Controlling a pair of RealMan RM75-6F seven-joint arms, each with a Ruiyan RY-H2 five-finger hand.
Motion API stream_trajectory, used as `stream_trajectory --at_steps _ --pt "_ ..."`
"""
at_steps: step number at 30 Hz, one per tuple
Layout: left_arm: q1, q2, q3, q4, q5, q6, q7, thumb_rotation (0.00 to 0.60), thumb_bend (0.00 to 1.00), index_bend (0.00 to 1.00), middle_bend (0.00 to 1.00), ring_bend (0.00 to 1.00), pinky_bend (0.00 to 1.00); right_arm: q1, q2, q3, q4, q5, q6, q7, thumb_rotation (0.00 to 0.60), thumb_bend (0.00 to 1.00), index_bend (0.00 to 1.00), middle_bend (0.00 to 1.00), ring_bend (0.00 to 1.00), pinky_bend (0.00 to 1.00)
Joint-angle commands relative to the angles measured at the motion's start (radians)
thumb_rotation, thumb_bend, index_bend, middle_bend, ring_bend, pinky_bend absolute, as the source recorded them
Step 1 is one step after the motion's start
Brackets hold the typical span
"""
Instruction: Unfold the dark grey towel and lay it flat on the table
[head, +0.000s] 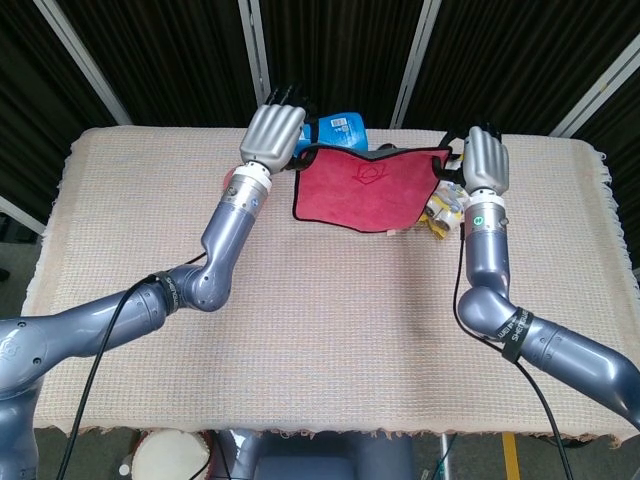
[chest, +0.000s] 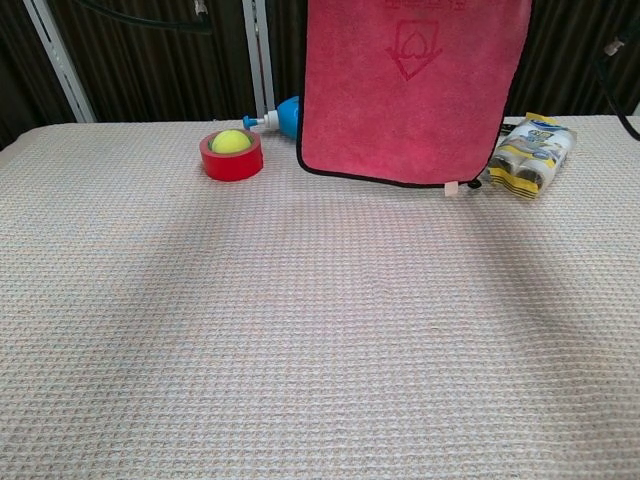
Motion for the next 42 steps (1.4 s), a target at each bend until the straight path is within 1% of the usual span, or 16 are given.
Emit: stream_trajectory --at_steps 1,5,8,11,14,17,21,24,30,36,42 --pt "-0.019 -0.05 -0.004 0.065 0.015 -0.006 -0.02 0.6 0.44 0.74 0.23 0.0 0.03 0.016 -0.022 0.0 0.037 -0.011 -0.014 0.008 0.6 0.69 0.83 0.31 0.08 0.04" --pt "-0.041 -0.103 -0.017 0.141 0.032 -0.011 -0.048 0.6 0.44 0.74 0.23 0.0 0.03 0.037 -0.047 0.002 0.093 -0.019 -0.034 0.014 0.6 0.69 0.83 0.31 0.08 0.04" --pt "-0.045 -0.135 -0.019 0.177 0.043 -0.021 -0.068 0.6 0.44 0.74 0.24 0.0 0.03 0.04 -0.058 -0.003 0.117 -0.024 -0.047 0.018 0.6 0.69 0.83 0.31 0.08 0.04" --pt "-0.034 -0.156 -0.008 0.183 0.07 -0.018 -0.086 0.6 0.44 0.74 0.24 0.0 0.03 0.021 -0.053 -0.018 0.104 -0.04 -0.045 0.024 0.6 0.69 0.83 0.31 0.08 0.04" --pt "-0.01 -0.163 -0.003 0.154 0.08 -0.006 -0.107 0.6 0.44 0.74 0.24 0.0 0.03 -0.006 -0.036 -0.027 0.058 -0.055 -0.031 0.037 0.6 0.69 0.83 0.31 0.08 0.04" --pt "0.018 -0.158 0.006 0.108 0.092 0.015 -0.113 0.6 0.44 0.74 0.24 0.0 0.03 -0.037 -0.014 -0.042 -0.006 -0.069 -0.01 0.041 0.6 0.69 0.83 0.31 0.08 0.04" --pt "0.065 -0.133 0.019 0.015 0.111 0.061 -0.117 0.6 0.44 0.74 0.24 0.0 0.03 -0.086 0.02 -0.063 -0.122 -0.09 0.036 0.048 0.6 0.69 0.83 0.31 0.08 0.04" --pt "0.106 -0.104 0.032 -0.073 0.123 0.099 -0.114 0.6 0.44 0.74 0.24 0.0 0.03 -0.121 0.046 -0.085 -0.219 -0.116 0.079 0.045 0.6 0.69 0.83 0.31 0.08 0.04" --pt "0.187 -0.049 0.063 -0.251 0.149 0.172 -0.109 0.6 0.44 0.74 0.24 0.0 0.03 -0.186 0.083 -0.132 -0.374 -0.162 0.16 0.037 0.6 0.69 0.83 0.31 0.08 0.04" --pt "0.262 0.014 0.098 -0.426 0.186 0.233 -0.102 0.6 0.44 0.74 0.24 0.0 0.03 -0.247 0.114 -0.174 -0.486 -0.212 0.221 0.042 0.6 0.69 0.83 0.31 0.08 0.04" --pt "0.32 0.051 0.134 -0.555 0.215 0.291 -0.083 0.6 0.44 0.74 0.24 0.0 0.03 -0.314 0.143 -0.225 -0.593 -0.275 0.262 0.061 0.6 0.69 0.83 0.31 0.08 0.04"
